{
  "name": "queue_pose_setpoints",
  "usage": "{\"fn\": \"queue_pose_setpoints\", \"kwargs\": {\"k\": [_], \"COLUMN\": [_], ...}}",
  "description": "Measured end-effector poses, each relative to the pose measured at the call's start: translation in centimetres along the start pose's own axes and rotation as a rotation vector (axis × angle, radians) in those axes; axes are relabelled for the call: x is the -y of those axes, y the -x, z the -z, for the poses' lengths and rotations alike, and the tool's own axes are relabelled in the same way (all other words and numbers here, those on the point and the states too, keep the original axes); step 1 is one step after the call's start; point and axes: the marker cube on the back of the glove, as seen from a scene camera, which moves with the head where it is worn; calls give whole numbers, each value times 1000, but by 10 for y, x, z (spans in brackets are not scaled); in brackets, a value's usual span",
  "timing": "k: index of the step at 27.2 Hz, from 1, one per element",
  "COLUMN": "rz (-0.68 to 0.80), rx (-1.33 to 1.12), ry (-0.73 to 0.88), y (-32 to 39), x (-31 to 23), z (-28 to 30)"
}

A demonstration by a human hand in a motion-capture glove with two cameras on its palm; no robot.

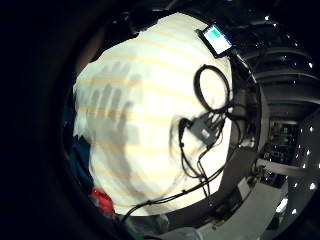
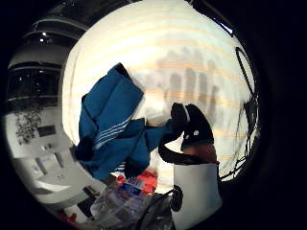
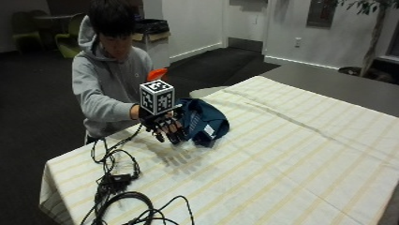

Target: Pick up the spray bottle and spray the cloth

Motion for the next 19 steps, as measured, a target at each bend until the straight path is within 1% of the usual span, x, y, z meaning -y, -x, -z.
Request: {"fn": "queue_pose_setpoints", "kwargs": {"k": [10,19], "rz": [36,133], "rx": [-4,38], "ry": [10,-2], "y": [0,-12], "x": [-8,-48], "z": [7,19]}}
